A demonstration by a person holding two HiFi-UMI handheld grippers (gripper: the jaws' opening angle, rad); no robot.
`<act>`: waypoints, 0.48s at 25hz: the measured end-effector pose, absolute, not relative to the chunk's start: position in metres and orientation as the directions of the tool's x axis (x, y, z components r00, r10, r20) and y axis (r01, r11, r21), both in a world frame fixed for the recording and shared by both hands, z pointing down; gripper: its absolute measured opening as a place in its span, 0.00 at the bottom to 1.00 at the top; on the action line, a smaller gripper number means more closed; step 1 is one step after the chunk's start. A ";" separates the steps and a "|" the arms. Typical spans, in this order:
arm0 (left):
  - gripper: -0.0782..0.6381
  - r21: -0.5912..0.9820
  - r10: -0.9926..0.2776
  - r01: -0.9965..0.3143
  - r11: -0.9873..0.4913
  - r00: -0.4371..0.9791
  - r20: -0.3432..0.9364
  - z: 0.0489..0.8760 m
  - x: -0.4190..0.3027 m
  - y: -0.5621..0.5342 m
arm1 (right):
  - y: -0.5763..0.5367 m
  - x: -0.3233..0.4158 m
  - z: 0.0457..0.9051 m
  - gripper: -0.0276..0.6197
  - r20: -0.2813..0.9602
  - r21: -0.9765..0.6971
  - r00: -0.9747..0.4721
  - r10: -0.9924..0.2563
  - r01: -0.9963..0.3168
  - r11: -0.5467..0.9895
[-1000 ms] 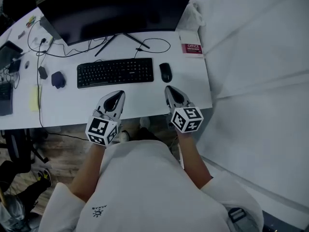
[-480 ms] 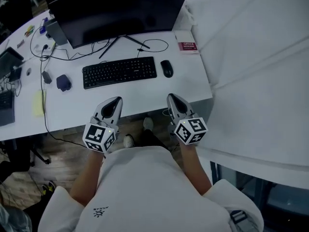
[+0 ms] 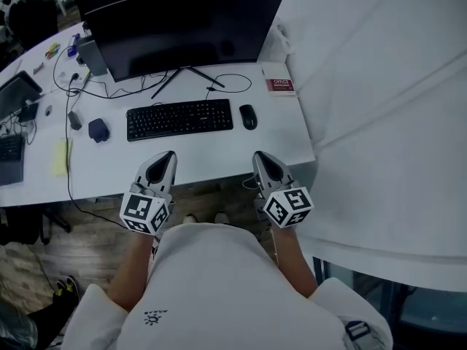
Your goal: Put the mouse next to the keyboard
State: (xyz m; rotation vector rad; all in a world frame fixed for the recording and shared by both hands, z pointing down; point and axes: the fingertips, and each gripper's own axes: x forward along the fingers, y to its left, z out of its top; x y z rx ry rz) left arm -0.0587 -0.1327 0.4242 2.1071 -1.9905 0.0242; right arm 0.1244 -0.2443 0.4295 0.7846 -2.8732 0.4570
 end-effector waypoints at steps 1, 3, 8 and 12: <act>0.12 0.163 -0.982 -0.986 -0.036 0.065 0.177 0.425 -0.057 -0.133 | -0.245 0.125 0.428 0.07 0.198 -0.250 -0.860 -0.471 -0.508 0.824; 0.12 0.165 -0.982 -0.986 -0.028 0.057 0.178 0.426 -0.053 -0.133 | -0.247 0.127 0.428 0.07 0.197 -0.245 -0.864 -0.463 -0.501 0.830; 0.12 0.181 -0.980 -0.983 -0.009 0.044 0.192 0.433 -0.047 -0.131 | -0.246 0.129 0.433 0.07 0.215 -0.248 -0.869 -0.446 -0.490 0.836; 0.12 0.182 -0.980 -0.983 -0.002 0.038 0.198 0.435 -0.042 -0.132 | -0.247 0.136 0.440 0.07 0.224 -0.260 -0.865 -0.449 -0.497 0.828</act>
